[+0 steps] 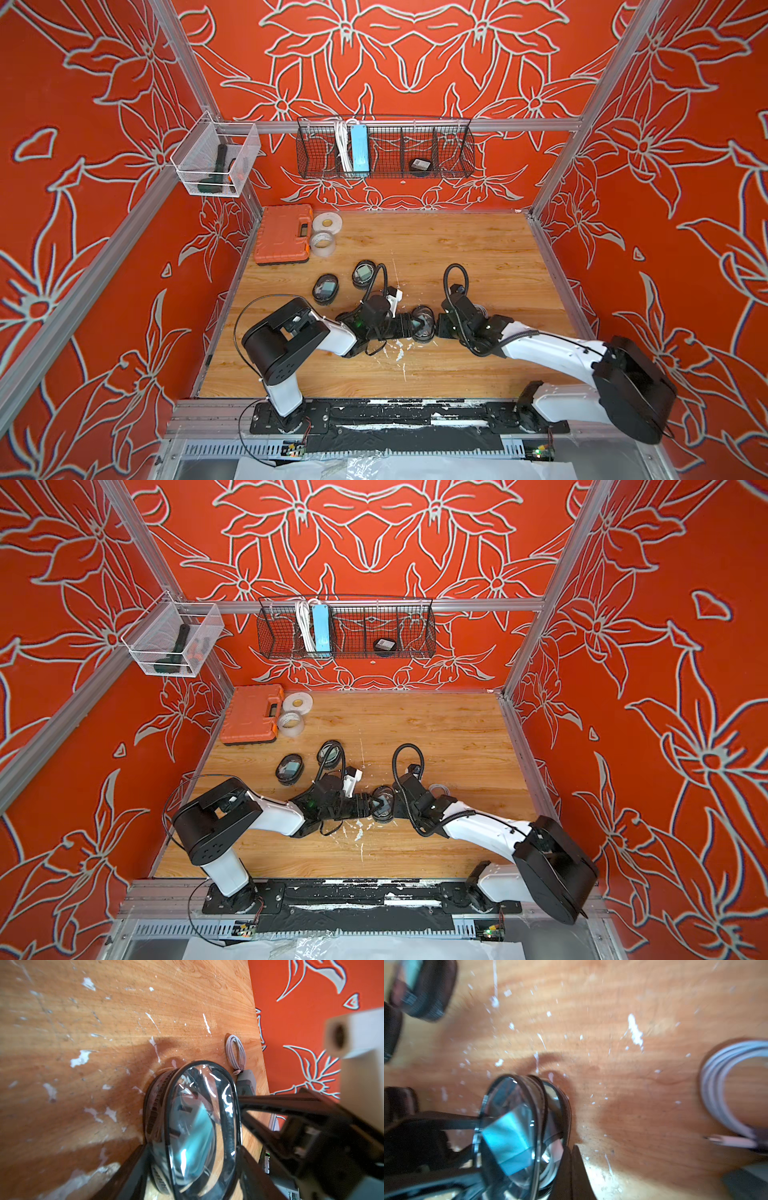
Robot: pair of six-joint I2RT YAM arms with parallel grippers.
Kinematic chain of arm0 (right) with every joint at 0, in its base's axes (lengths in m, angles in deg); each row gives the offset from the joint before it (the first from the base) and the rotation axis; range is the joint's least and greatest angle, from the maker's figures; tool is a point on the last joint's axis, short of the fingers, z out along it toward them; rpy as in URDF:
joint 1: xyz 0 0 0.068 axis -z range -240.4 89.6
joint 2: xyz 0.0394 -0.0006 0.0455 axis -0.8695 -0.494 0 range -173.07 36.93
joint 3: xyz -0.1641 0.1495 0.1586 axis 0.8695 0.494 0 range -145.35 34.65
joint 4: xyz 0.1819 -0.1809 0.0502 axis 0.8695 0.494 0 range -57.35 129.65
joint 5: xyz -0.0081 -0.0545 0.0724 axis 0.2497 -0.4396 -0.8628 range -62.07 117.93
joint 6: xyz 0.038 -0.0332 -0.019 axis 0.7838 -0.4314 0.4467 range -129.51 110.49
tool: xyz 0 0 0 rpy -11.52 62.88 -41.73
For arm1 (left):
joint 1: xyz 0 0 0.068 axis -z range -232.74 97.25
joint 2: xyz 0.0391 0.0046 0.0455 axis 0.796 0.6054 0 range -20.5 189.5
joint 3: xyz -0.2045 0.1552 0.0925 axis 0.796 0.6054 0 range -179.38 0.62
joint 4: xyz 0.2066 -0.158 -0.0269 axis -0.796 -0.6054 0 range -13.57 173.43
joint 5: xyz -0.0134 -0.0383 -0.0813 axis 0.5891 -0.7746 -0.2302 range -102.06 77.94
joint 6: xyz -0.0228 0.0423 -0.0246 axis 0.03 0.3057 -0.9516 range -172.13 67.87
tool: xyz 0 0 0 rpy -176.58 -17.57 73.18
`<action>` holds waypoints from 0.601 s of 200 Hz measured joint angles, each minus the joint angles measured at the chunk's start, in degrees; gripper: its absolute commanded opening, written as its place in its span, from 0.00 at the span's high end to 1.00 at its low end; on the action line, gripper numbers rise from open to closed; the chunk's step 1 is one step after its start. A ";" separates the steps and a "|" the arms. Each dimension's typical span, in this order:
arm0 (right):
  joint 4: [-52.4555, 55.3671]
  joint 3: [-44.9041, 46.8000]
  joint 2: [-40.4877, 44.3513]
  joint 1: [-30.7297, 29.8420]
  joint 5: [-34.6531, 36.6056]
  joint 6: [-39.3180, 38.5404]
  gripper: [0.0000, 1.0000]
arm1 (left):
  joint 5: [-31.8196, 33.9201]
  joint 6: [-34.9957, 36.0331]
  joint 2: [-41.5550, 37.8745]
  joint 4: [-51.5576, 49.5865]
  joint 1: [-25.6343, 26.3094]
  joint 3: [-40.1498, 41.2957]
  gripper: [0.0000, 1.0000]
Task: Pack away charging kits
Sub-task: Close the storage bag at the center of the board.
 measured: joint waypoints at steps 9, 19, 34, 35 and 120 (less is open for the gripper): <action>-0.02 0.00 1.33 0.04 0.24 0.00 0.99 | 0.00 0.00 0.00 0.00 0.00 0.00 0.37; -0.02 0.00 2.05 0.11 0.24 -0.02 1.00 | 0.00 0.00 0.00 0.00 0.02 0.00 0.37; -0.11 0.00 1.84 0.11 -0.22 -0.02 1.00 | 0.00 -0.02 0.00 0.04 0.02 0.00 0.37; -0.11 0.00 1.81 0.11 -0.24 -0.02 1.00 | 0.00 -0.02 0.00 0.04 0.02 0.00 0.37; -3.98 0.00 -5.77 -0.15 -5.27 0.39 0.99 | -0.15 -0.39 0.00 0.74 0.22 0.00 0.37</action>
